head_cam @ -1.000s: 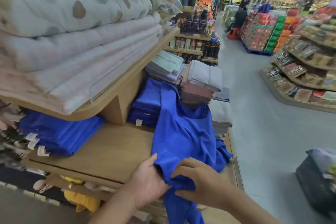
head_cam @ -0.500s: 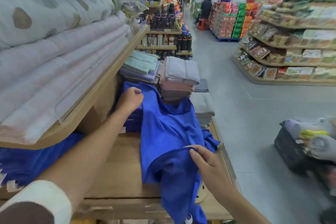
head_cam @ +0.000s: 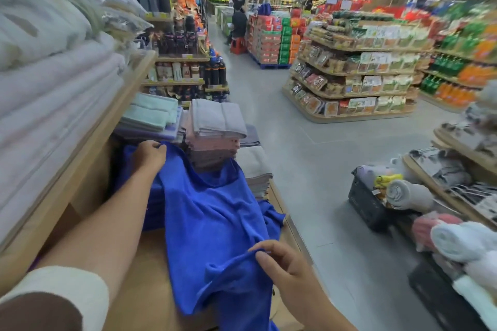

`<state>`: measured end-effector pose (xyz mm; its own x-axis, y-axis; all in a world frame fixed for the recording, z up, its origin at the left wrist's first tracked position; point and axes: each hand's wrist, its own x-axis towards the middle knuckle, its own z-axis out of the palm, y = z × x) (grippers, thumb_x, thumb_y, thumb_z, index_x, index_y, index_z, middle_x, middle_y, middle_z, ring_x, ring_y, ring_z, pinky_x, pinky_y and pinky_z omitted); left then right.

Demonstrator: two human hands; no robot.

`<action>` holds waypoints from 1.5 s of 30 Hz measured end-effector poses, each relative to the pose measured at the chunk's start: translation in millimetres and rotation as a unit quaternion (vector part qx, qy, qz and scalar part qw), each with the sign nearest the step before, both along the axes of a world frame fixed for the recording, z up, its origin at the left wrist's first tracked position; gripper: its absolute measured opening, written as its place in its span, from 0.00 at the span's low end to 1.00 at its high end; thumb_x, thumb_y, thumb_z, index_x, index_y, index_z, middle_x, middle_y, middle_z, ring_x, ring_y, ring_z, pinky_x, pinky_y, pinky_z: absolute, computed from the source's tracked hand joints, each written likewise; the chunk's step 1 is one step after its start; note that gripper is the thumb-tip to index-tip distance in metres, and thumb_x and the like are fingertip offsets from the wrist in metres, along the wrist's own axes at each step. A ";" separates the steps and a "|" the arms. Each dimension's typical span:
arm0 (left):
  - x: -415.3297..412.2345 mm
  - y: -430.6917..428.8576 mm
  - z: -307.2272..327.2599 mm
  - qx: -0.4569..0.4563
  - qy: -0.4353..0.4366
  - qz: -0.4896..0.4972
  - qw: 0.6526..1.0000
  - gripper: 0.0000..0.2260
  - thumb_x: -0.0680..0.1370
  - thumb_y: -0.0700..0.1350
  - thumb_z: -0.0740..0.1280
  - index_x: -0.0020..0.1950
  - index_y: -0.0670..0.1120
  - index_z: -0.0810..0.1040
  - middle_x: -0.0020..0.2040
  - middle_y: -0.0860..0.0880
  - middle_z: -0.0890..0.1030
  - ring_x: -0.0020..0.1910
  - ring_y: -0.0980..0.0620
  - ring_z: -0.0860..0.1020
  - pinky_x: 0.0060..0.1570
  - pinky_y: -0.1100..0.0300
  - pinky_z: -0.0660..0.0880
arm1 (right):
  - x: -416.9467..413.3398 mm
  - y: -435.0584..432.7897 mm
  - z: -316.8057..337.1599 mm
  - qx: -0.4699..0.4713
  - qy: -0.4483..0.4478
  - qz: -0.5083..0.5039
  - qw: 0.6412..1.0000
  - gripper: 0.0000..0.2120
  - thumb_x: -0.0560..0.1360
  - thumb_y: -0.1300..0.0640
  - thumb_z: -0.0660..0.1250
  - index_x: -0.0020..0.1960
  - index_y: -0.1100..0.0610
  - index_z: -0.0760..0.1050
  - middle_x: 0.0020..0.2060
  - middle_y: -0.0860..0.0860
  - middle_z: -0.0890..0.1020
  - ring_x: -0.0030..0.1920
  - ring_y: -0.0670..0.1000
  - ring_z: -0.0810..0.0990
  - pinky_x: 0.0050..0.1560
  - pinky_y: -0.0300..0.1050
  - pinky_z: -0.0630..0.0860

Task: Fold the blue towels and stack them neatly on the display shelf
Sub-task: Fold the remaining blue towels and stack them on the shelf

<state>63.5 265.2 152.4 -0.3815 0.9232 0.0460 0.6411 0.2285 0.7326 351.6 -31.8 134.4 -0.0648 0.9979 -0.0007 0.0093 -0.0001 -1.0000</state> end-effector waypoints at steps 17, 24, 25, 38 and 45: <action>118.5 -130.4 130.0 0.064 -0.246 -0.215 0.943 0.10 0.83 0.45 0.59 0.42 0.45 0.68 0.32 0.44 0.62 0.27 0.51 0.62 0.28 0.59 0.56 | 7.1 66.4 145.0 0.236 -0.091 0.075 0.964 0.13 0.81 0.56 0.66 0.51 0.41 0.86 0.48 0.46 0.86 0.47 0.56 0.83 0.42 0.47 0.75; 129.9 -197.9 155.1 0.083 -0.274 -0.325 0.901 0.12 0.85 0.51 0.62 0.51 0.46 0.83 0.36 0.51 0.80 0.33 0.54 0.79 0.32 0.59 0.77 | 1.6 84.6 152.6 0.321 -0.107 -0.030 0.941 0.11 0.77 0.60 0.73 0.47 0.42 0.85 0.43 0.39 0.87 0.45 0.41 0.85 0.46 0.29 0.76; 129.4 -203.2 156.5 0.085 -0.273 -0.323 0.902 0.12 0.85 0.51 0.62 0.50 0.48 0.83 0.37 0.50 0.81 0.34 0.54 0.80 0.34 0.57 0.78 | 2.1 84.5 152.9 0.329 -0.114 -0.047 0.936 0.10 0.77 0.59 0.73 0.47 0.44 0.86 0.43 0.39 0.87 0.45 0.42 0.85 0.46 0.30 0.76; 113.9 -227.1 166.1 0.151 -0.238 -0.346 0.895 0.07 0.81 0.44 0.69 0.55 0.43 0.84 0.51 0.45 0.87 0.48 0.49 0.84 0.47 0.54 0.81 | 2.2 86.1 165.6 0.298 -0.053 -0.013 0.953 0.08 0.79 0.55 0.72 0.44 0.58 0.82 0.38 0.46 0.84 0.38 0.43 0.82 0.39 0.36 0.77; 102.1 -225.2 200.4 0.226 -0.214 -0.324 0.894 0.09 0.81 0.44 0.69 0.46 0.55 0.86 0.43 0.51 0.86 0.41 0.56 0.83 0.39 0.66 0.79 | 9.3 80.5 157.0 0.273 -0.065 0.141 0.949 0.11 0.77 0.50 0.71 0.45 0.59 0.83 0.39 0.47 0.83 0.40 0.45 0.82 0.42 0.40 0.77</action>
<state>165.6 40.0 352.7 0.1545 0.8811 0.4469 0.1705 -0.4694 0.8664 360.8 48.7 291.4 -0.3649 0.7944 0.4856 0.0547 0.5389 -0.8406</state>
